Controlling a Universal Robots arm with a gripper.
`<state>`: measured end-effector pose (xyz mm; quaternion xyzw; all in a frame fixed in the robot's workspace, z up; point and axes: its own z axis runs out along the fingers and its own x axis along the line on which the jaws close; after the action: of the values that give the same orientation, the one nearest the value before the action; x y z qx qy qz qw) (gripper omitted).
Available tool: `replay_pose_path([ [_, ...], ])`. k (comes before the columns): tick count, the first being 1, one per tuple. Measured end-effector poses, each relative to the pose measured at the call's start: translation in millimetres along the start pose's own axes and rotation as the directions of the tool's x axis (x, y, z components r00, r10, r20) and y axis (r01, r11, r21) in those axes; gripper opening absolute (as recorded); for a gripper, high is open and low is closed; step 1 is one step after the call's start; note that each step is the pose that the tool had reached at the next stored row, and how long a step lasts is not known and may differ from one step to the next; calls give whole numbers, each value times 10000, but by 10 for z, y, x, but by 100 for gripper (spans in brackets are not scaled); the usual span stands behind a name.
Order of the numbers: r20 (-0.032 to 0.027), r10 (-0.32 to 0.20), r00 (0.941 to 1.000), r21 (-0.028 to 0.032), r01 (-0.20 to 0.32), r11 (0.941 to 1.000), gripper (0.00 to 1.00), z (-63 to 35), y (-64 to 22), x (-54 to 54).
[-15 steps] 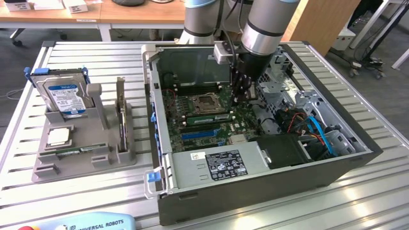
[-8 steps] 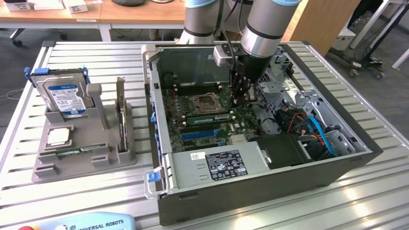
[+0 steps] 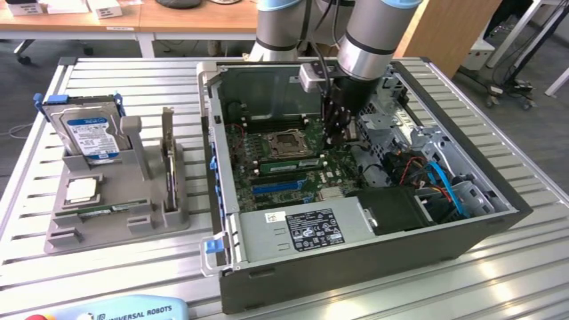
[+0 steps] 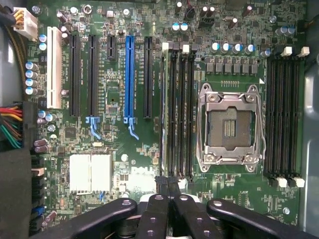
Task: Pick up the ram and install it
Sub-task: 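Press down the ram until it locks into place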
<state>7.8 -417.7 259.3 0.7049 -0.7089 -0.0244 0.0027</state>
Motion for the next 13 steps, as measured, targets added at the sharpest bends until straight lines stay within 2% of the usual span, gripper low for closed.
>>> replay_pose_path([
  [7, -1, 1, 10000, 0, -1, 10000, 10, 1, -7, 1],
  [13, 0, 0, 10000, 0, 0, 10000, 10, 52, -9, 2],
])
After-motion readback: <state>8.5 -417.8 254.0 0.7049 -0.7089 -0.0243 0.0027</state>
